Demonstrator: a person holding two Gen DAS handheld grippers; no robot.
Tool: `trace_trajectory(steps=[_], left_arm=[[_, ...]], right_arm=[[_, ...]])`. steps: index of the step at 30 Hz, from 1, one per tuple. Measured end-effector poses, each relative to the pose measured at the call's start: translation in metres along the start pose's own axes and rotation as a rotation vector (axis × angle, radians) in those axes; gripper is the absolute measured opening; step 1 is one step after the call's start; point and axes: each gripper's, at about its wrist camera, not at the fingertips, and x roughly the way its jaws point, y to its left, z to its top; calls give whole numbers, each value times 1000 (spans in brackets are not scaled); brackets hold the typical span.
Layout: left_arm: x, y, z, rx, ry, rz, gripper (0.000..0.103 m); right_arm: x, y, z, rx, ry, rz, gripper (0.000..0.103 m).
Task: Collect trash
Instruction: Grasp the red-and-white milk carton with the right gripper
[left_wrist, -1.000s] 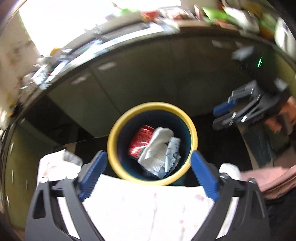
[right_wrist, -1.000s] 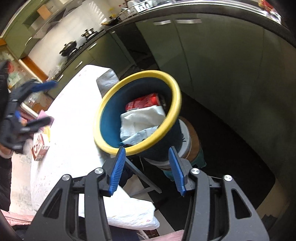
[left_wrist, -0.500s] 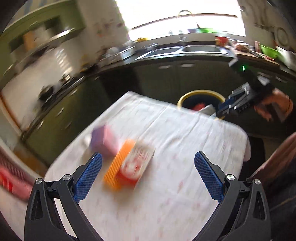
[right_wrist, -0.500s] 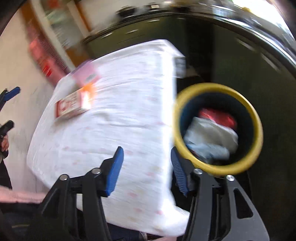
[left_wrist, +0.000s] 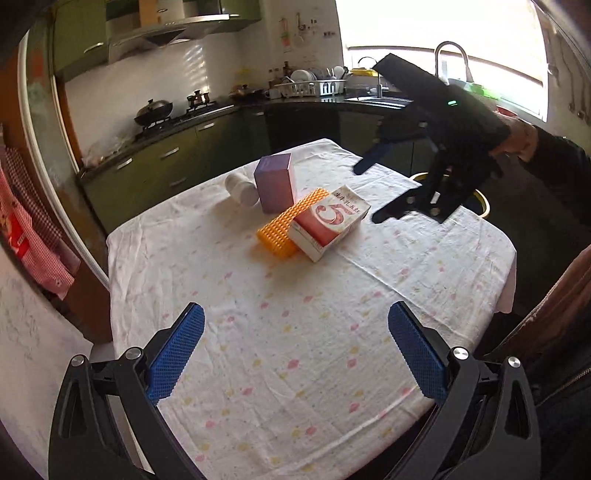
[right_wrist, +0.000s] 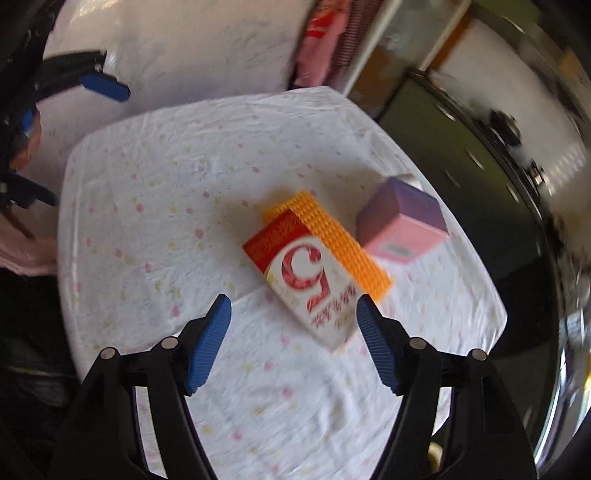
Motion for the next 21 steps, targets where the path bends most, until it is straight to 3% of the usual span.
trace_trajectory(steps=[6,21], left_arm=[[0,9,-8,-30,-4,-13,98],[7,21,-17,-84,6,-16,98]], right_arm=[[41,5,22,-235,143,-19,67],[91,11,40,-374,268,11,64]])
